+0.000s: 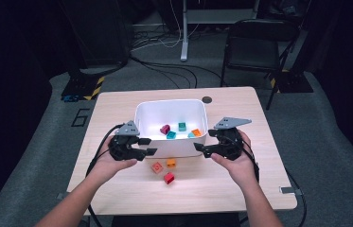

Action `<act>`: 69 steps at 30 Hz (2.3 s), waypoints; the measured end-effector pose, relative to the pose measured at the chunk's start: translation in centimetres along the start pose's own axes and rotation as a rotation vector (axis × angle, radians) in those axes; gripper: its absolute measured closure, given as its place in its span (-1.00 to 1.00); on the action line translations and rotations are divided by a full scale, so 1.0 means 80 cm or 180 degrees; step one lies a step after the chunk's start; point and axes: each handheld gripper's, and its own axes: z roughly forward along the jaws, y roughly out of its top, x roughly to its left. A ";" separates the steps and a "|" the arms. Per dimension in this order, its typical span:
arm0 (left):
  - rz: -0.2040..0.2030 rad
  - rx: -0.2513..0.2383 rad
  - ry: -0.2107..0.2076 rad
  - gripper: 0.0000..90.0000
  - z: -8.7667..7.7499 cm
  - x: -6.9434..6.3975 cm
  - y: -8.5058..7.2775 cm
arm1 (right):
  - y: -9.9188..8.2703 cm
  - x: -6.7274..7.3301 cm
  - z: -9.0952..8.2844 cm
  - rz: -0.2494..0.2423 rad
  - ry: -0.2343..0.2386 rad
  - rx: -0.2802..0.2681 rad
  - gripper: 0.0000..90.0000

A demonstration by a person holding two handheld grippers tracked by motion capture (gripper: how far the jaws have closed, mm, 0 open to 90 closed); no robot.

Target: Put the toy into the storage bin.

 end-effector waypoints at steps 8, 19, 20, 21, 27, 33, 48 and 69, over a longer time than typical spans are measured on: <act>-0.0055 0.0034 0.0045 0.17 0.018 -0.005 -0.033 | 0.000 0.001 0.001 0.0003 0.0004 0.0010 -0.48; -0.0117 0.0083 0.0042 0.15 0.036 -0.004 -0.061 | 0.000 0.002 0.001 -0.0004 0.0005 0.0012 -0.48; -0.0114 0.0125 0.0045 0.15 0.040 -0.003 -0.064 | 0.000 0.002 0.001 -0.0011 0.0005 0.0008 -0.48; -0.0119 0.0146 0.0046 0.15 0.043 -0.004 -0.067 | 0.000 0.002 0.001 -0.0012 0.0006 0.0009 -0.48; -0.0143 0.0202 0.0046 0.14 0.061 0.000 -0.082 | 0.000 0.001 0.001 -0.0005 0.0002 0.0009 -0.48; -0.0174 0.0219 0.0089 0.14 0.075 0.004 -0.096 | 0.000 0.002 0.000 -0.0004 0.0007 0.0011 -0.48; -0.0250 0.0384 0.0099 0.12 0.105 0.013 -0.112 | -0.001 0.003 0.003 -0.0010 0.0019 0.0024 -0.48; -0.0151 0.0465 0.0129 0.29 0.124 0.007 -0.108 | -0.002 0.002 0.005 -0.0002 0.0024 0.0041 -0.47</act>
